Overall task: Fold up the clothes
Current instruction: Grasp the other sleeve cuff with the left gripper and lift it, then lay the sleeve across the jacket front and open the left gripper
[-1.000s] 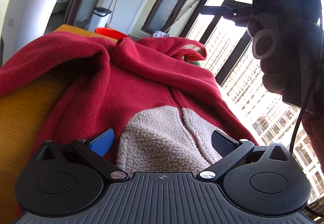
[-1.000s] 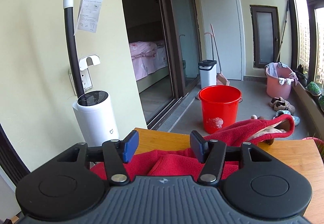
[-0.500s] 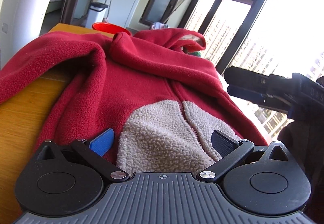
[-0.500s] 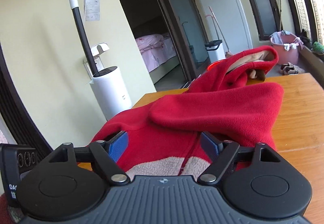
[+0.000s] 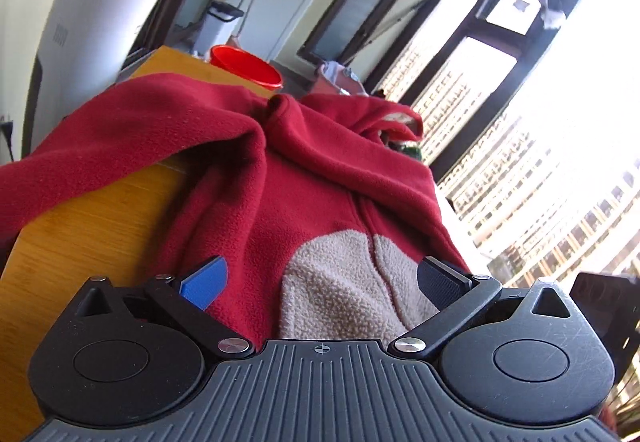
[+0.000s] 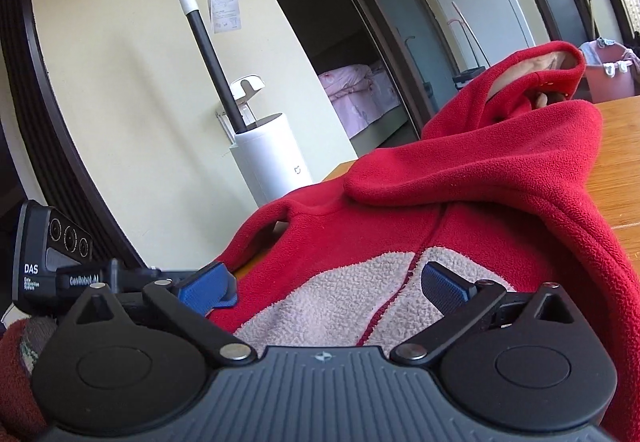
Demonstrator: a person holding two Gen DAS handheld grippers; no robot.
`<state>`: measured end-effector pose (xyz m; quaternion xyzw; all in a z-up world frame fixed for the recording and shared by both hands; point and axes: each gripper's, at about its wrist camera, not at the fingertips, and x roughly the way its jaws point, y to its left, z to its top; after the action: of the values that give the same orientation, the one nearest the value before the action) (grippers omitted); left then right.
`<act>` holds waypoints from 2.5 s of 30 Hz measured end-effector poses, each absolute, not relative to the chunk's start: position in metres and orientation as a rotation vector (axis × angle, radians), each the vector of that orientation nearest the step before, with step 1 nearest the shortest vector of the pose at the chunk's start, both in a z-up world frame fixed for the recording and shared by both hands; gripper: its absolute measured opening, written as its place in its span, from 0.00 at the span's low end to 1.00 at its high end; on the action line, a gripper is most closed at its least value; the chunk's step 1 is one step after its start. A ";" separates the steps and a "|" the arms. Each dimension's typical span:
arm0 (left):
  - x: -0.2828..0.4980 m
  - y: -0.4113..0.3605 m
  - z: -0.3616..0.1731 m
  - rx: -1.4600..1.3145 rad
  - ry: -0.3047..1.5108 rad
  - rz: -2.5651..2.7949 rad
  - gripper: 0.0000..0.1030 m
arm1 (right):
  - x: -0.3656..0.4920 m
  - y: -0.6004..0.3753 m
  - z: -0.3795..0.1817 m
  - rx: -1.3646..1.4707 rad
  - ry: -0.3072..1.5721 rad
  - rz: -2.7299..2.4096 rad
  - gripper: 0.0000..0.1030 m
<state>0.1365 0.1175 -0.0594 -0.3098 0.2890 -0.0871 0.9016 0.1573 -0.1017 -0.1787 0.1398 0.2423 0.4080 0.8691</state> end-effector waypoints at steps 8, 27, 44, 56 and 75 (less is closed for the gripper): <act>0.116 0.232 -0.074 -1.014 0.561 0.083 1.00 | 0.148 -0.088 -0.175 0.193 0.492 0.887 1.00; 0.160 0.269 -0.108 -1.171 0.571 0.169 0.29 | 0.148 -0.094 -0.177 0.231 0.477 0.883 1.00; 0.207 0.141 0.061 -0.345 0.380 0.004 0.13 | 0.147 -0.099 -0.177 0.261 0.464 0.867 1.00; 0.258 0.027 0.088 -0.219 0.374 -0.289 0.13 | 0.146 -0.100 -0.176 0.275 0.454 0.866 1.00; 0.300 -0.035 -0.003 -0.234 0.609 -0.497 0.23 | 0.147 -0.098 -0.176 0.282 0.483 0.866 1.00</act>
<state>0.3001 -0.0349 -0.0030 -0.1137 0.2962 -0.2417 0.9170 0.1472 -0.0981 -0.1763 0.1348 0.2309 0.4142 0.8700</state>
